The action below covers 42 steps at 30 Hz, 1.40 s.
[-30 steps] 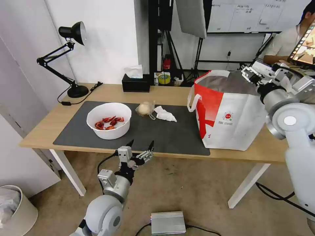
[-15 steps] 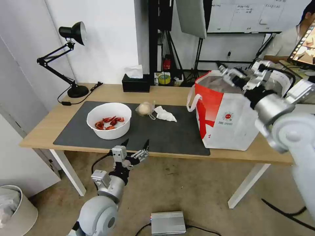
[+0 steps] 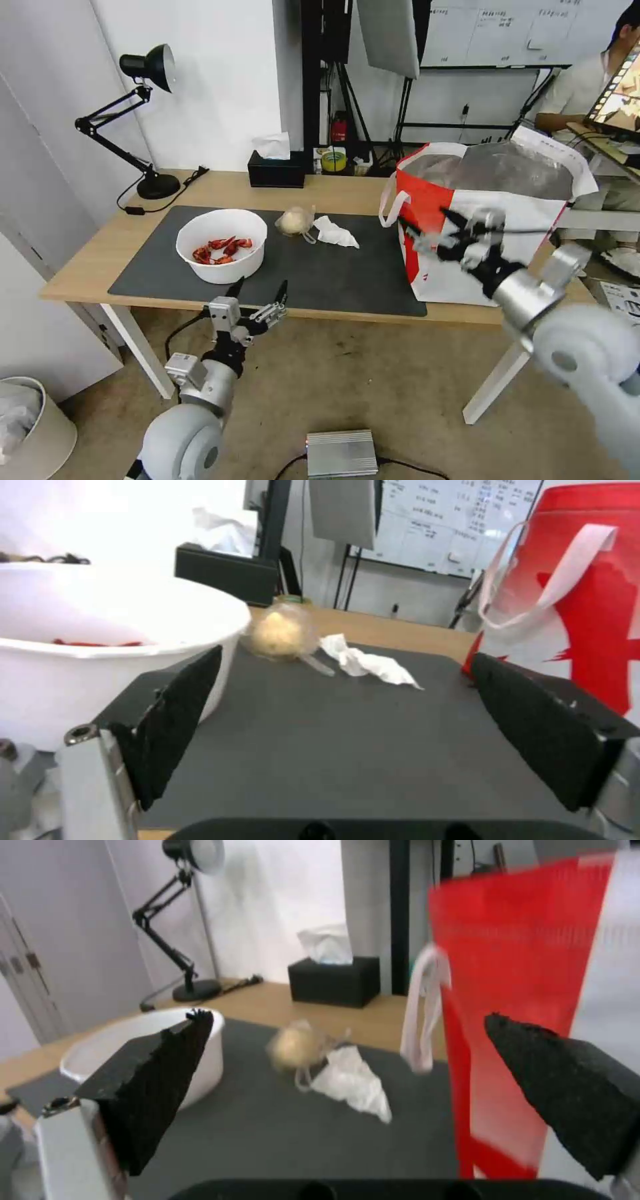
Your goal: Pick up the trash from the table and place it into the takeout bag.
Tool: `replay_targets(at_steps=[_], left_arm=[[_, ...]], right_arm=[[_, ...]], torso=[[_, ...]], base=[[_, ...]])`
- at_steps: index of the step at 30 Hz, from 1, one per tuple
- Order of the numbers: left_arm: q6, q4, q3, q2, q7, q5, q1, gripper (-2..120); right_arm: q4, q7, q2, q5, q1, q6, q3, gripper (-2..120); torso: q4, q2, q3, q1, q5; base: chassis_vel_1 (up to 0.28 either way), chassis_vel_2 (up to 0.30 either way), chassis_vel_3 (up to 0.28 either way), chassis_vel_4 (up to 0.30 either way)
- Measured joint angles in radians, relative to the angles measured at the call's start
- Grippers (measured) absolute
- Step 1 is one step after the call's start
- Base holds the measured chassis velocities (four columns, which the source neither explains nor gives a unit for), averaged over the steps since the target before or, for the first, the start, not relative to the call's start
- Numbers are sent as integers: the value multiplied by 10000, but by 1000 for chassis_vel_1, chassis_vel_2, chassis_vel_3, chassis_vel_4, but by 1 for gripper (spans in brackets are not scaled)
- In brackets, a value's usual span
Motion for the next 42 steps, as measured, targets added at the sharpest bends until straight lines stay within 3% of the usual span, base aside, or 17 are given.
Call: replay_targets(at_steps=[6,19,27,42], left_arm=[[-615,663,-453,-2,222,408,130,100],[-703,982,-597,-53,305,791,253,100],[-653,1019,-713,3,319,920,368,100],[-623,1029,-670,-26,425,1055,525,100]], right_arm=[[-627,-728,418,-652,-876,1275,-293,100],[-1766,-1892,1042,-1777,-1797,3254,-295,100],[-2185,-2000,1216,-1894,-2023,3719,-298,100],[-2429,-2003,1324,-1971,-2007,3764,-418,100]], torso=[[1,-1,1,1,0],[1,-2,0,1,-1],[2,-1,0,1,0],[1,-1,0,1,0]], base=[[0,0,0,0],[0,0,0,0],[0,0,0,0],[0,0,0,0]])
